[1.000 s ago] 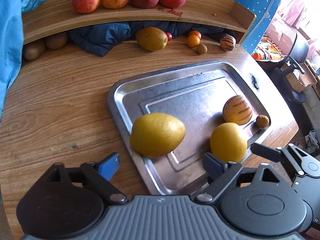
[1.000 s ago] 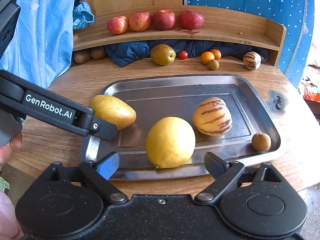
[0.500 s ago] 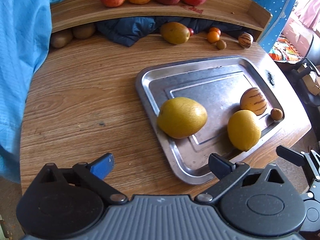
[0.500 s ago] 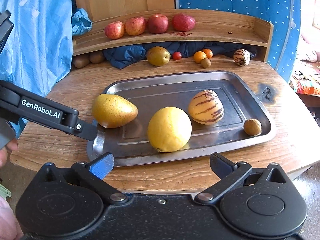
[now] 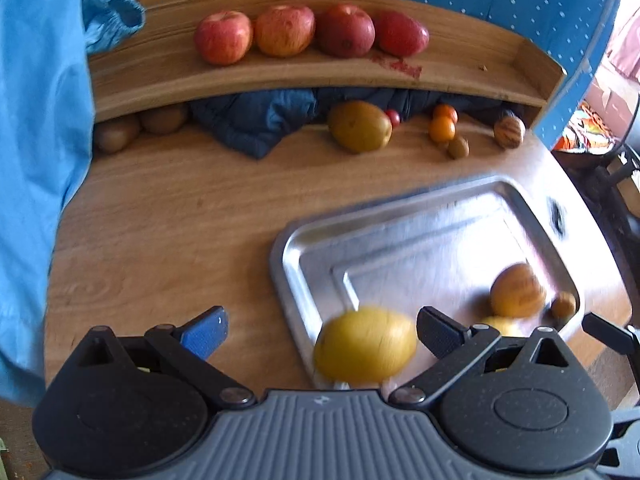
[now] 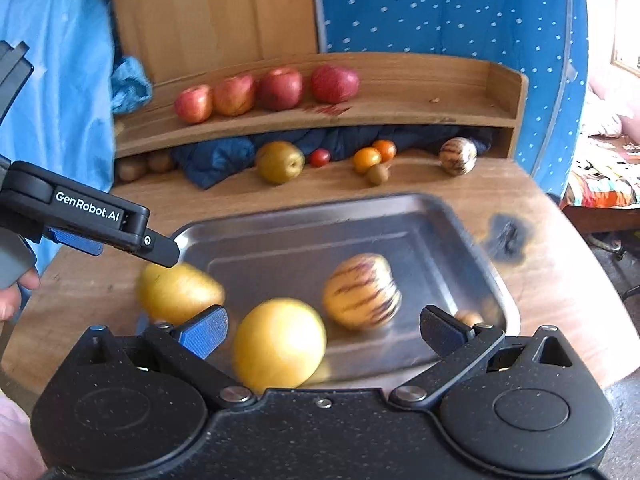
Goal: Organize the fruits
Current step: 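Grasp a brown pear with the left tool while the right tool grasps another kiwi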
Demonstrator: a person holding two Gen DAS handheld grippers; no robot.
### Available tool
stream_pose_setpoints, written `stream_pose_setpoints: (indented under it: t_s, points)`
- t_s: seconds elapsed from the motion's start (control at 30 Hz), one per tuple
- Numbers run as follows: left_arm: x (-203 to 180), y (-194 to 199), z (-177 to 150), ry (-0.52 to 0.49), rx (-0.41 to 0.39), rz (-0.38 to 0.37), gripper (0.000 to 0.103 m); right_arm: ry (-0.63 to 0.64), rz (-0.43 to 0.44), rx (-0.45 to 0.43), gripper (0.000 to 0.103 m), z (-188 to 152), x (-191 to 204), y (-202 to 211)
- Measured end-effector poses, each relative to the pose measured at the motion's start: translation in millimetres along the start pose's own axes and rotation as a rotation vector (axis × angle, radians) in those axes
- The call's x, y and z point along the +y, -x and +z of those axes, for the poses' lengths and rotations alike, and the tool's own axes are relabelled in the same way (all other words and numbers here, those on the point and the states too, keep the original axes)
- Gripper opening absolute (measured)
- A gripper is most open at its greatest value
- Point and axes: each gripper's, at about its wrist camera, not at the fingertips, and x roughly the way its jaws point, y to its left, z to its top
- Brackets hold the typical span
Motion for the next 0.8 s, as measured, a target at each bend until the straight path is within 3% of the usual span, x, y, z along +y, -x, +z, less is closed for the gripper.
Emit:
stream_pose_setpoints:
  t_s: [0.13,0.17,0.57,0.8]
  points:
    - [-7,-17,25,-0.008,-0.009,-0.008,0.102,-0.015,-0.019,-0.004,0.102,16,-16,-13]
    - [-9,-21,31,-0.004,-0.058,-0.016,0.102,-0.016,-0.023,-0.004,0.102,18,-19,-16]
    - [-15,-72,97,-0.003,-0.049,-0.032,0.102,-0.017,-0.045,0.042,0.102,62,-40,-74]
    - [-23,-97,123,-0.07,-0.045,-0.053,0.102,-0.009,-0.075,0.088,0.102,93,-49,-116]
